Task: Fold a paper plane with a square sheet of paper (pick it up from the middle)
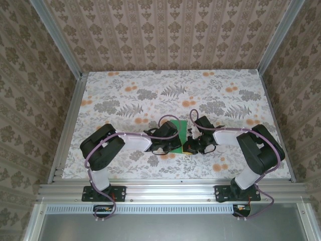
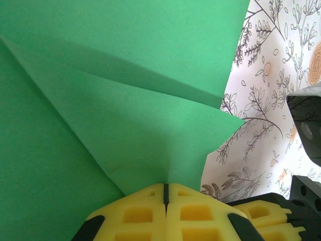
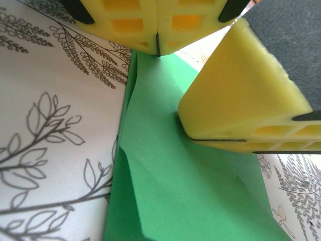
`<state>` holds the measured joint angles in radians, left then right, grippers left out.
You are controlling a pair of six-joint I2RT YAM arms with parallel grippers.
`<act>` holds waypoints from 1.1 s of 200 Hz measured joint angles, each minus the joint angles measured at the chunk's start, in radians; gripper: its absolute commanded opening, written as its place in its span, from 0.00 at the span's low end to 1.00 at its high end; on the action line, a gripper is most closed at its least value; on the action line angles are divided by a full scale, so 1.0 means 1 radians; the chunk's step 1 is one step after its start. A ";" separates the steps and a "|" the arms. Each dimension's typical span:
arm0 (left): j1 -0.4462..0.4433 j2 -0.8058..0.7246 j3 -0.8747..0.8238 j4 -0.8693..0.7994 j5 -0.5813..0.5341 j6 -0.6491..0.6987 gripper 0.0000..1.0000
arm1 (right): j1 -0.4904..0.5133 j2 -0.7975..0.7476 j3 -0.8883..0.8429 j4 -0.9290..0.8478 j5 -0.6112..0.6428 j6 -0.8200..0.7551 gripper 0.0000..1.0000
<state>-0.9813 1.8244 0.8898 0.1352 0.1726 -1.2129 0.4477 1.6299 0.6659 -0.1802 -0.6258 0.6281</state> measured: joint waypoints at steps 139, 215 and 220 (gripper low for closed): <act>0.051 0.000 0.015 -0.028 0.007 0.008 0.04 | 0.000 0.000 0.008 -0.010 0.016 -0.022 0.02; 0.106 0.000 0.015 -0.029 0.018 0.032 0.05 | 0.000 0.000 0.010 -0.010 0.019 -0.023 0.01; 0.111 0.000 0.015 -0.029 0.018 0.032 0.05 | 0.000 0.000 0.010 -0.010 0.019 -0.023 0.02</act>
<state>-0.8707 1.8240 0.9047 0.1062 0.1909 -1.1805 0.4477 1.6299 0.6754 -0.1898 -0.6064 0.6056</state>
